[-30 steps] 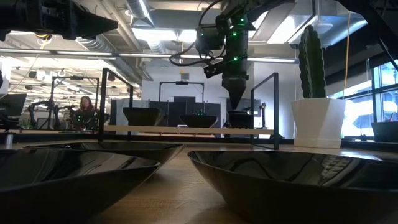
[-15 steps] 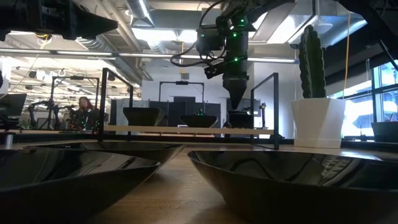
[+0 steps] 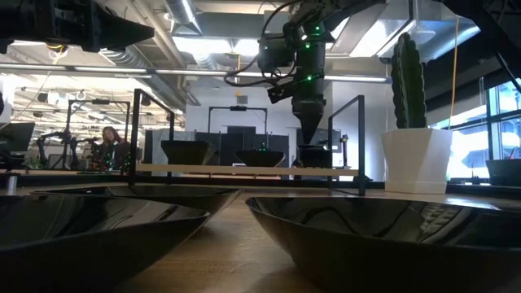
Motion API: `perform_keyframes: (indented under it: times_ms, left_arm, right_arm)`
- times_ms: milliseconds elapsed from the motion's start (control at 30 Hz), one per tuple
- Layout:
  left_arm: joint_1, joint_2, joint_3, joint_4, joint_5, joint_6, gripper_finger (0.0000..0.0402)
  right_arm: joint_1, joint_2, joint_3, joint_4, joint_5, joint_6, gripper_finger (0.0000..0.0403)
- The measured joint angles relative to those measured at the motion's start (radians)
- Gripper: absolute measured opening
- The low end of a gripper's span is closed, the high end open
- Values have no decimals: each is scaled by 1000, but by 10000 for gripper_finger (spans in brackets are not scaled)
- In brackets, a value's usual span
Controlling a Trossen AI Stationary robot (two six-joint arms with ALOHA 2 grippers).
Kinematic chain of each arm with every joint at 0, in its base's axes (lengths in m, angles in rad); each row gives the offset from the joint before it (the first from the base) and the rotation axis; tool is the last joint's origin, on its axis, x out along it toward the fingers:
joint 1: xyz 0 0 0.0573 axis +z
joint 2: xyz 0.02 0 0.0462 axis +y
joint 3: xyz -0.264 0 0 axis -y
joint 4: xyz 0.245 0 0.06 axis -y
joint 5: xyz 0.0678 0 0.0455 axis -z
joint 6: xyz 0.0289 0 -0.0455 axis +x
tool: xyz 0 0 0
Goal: Pick & Place Mini shaped plates
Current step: Stack the square plate on the top of the square plate on the shelf
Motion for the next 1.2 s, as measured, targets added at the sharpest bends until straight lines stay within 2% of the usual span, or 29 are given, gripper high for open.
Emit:
perform_keyframes:
  times_ms: [900,1200]
  left_arm:
    - [0,0,0,0,0,8,6]
    - [0,0,0,0,0,8,4]
  right_arm:
    - [-17,56,-1,25,18,0,100]
    - [33,56,15,-72,71,71,100]
